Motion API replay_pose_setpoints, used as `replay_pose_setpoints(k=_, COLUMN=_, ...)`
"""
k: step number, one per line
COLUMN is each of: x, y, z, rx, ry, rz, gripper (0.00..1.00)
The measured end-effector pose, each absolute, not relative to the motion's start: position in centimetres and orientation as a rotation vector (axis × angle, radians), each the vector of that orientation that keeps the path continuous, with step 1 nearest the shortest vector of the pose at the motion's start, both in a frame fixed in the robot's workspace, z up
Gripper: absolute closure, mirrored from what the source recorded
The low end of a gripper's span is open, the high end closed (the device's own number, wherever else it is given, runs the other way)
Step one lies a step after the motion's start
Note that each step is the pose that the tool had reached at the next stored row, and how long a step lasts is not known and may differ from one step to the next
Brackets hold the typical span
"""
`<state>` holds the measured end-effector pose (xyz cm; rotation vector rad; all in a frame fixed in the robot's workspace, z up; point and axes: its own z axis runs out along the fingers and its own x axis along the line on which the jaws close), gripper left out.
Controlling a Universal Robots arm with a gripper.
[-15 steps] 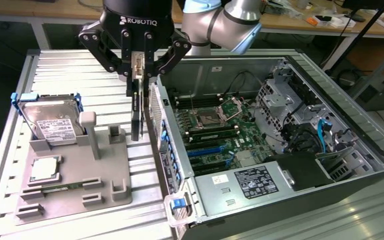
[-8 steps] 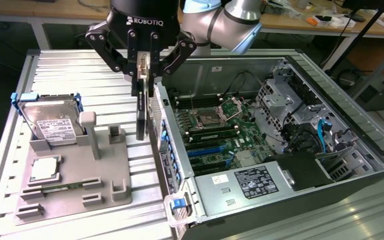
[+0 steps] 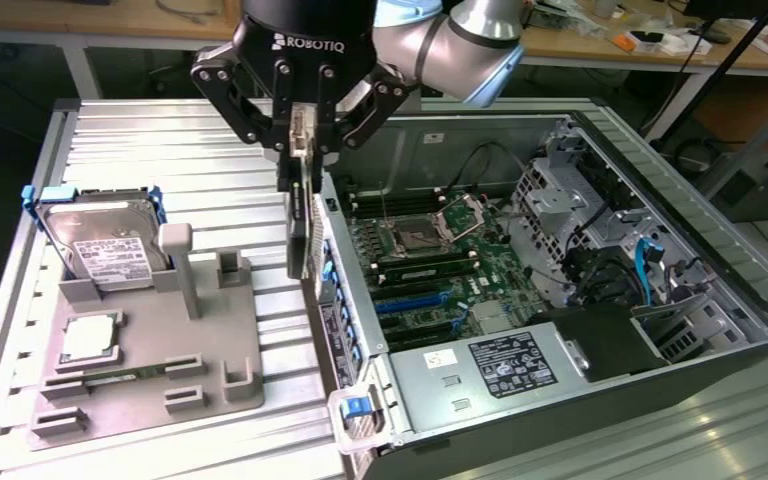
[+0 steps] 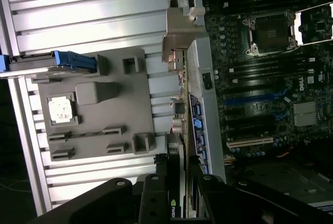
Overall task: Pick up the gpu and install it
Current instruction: 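Pick up the gpu and move the gpu toward the slot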
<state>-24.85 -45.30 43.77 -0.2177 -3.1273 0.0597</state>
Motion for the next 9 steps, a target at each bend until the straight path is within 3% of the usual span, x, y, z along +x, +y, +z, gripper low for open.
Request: replay_pose_setpoints(k=9, x=-23.6, y=-45.3, z=43.8, rx=-0.218, ry=-3.127, rz=0.06, gripper=0.73)
